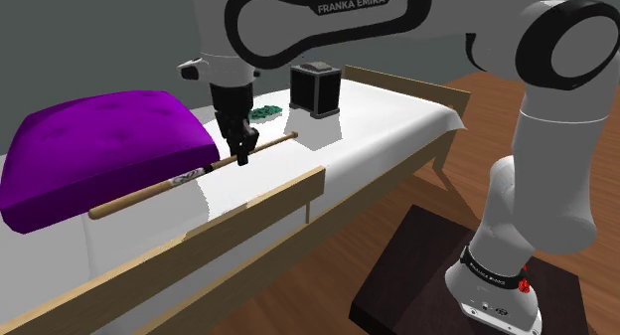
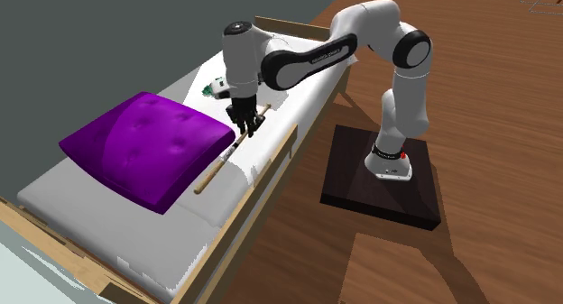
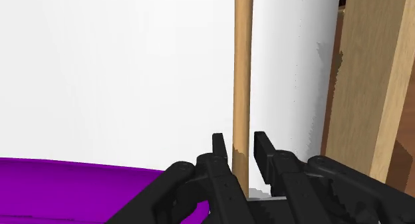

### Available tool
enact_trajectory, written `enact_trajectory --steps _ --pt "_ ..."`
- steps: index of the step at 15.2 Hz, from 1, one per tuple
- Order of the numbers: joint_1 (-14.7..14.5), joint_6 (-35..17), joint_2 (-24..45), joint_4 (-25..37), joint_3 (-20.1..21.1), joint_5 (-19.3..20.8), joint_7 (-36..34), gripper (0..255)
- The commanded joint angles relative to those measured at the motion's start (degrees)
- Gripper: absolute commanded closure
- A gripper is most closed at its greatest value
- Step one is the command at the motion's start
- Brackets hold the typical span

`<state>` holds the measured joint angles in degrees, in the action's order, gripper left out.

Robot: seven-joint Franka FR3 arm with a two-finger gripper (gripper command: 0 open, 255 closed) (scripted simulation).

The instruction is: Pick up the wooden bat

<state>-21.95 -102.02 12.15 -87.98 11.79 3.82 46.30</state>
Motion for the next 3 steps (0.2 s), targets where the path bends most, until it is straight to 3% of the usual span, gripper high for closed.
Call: enact_trajectory --steps 1,3 --pt "-0.08 1.52 0.09 1.60 0.04 0.01 -0.03 255" --pt "-0.09 1.64 0.10 1.73 0.04 0.01 -0.02 255"
